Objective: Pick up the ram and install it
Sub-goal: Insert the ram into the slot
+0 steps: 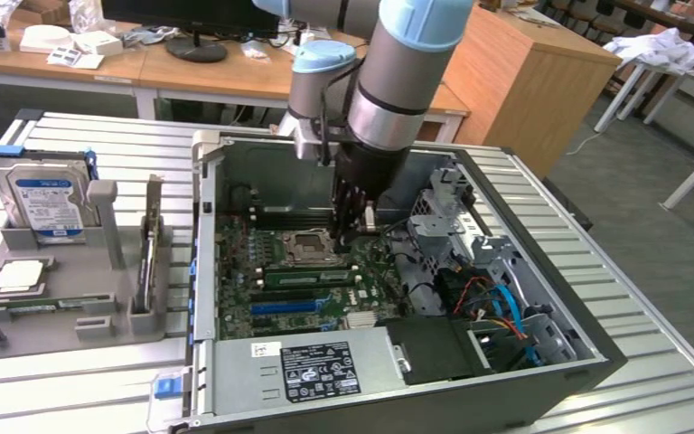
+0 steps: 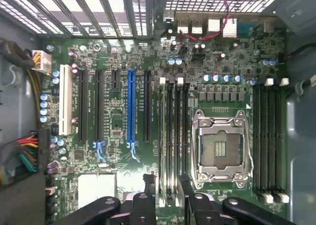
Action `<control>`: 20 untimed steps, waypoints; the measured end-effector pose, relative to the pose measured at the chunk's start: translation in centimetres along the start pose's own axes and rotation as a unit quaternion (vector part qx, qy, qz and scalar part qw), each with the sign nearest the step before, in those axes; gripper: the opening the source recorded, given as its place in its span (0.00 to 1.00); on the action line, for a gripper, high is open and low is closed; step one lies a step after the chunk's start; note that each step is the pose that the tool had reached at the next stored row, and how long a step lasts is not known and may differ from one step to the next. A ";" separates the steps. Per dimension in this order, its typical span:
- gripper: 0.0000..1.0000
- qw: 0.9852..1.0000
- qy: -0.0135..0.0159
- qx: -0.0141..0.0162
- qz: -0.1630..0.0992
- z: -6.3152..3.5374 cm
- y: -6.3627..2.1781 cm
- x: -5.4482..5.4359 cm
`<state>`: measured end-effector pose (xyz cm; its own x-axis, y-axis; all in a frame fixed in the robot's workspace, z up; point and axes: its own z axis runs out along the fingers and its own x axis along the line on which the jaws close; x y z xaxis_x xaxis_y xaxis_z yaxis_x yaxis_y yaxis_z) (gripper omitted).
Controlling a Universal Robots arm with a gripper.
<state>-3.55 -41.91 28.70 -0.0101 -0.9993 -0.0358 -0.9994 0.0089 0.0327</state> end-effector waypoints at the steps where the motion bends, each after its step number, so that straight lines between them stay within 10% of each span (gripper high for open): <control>1: 0.32 1.000 0.000 0.000 0.000 -0.29 0.01 0.0; 20: 0.32 1.000 0.000 0.000 0.000 -5.22 0.17 -0.3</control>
<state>-3.55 -41.83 33.93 -0.0102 -0.9993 -0.0359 -0.9994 0.0090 0.0327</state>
